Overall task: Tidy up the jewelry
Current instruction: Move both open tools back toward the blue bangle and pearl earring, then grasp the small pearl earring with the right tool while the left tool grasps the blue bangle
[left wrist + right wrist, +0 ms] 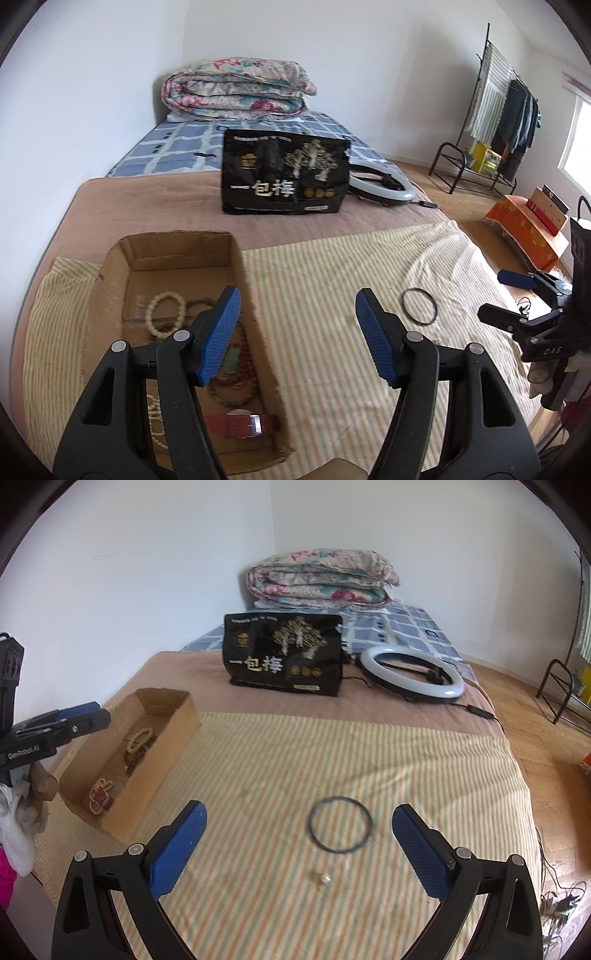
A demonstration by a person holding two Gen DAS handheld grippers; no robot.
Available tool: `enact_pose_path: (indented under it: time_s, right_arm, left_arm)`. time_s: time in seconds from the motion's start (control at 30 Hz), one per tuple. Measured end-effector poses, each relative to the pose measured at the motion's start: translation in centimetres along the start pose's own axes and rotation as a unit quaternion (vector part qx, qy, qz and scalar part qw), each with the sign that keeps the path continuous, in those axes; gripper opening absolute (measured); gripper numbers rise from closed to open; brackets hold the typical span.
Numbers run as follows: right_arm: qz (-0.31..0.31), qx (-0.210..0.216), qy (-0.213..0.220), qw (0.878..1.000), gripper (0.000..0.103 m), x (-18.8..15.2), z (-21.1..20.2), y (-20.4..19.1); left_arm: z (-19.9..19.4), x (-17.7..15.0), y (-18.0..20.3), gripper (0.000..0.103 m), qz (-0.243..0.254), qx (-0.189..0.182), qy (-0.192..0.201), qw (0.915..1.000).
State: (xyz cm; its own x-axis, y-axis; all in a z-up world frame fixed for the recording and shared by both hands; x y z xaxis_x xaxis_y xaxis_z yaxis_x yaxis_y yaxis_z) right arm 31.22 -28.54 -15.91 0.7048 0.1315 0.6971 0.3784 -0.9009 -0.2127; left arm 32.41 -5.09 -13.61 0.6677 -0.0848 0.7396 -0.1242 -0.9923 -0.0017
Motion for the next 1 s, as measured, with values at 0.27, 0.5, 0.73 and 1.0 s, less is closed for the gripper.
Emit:
enact_pose_path:
  time_s: [0.27, 0.5, 0.73, 1.0]
  right_arm:
    - [0.023, 0.003, -0.03, 0.999, 0.078, -4.2, 0.5, 2.5]
    - [0.033, 0.019, -0.059, 0.998, 0.055, -7.5, 2.2, 3.2]
    - [0.026, 0.021, -0.08, 0.996, 0.039, -9.1, 4.3, 3.7]
    - [0.019, 0.014, -0.085, 0.996, 0.034, -9.0, 5.7, 4.4]
  left_arm:
    - [0.8, -1.1, 4.6, 0.067, 0.018, -0.025, -0.013, 0.9994]
    - [2.1, -2.3, 8.0, 0.067, 0.03, -0.046, -0.03, 0.998]
    - [3.6, -3.4, 10.1, 0.067, 0.045, -0.052, -0.044, 0.9967]
    - [5.2, -3.8, 10.6, 0.067, 0.038, -0.052, -0.055, 0.9964]
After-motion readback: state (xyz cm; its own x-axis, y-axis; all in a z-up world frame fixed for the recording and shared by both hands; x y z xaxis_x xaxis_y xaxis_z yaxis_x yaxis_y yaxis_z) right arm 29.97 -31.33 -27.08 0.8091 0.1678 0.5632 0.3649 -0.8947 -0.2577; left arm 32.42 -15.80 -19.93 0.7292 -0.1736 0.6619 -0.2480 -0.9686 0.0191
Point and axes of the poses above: each gripper's, at about its wrist camera, not at the fingertips, and z roughly the way its jaws point, y to its right, x to its top, the point moved 7 cm from there along z, roughly the way its jaws point, and after that the axes turned 14 degrees about x, right-handed, at the moved point
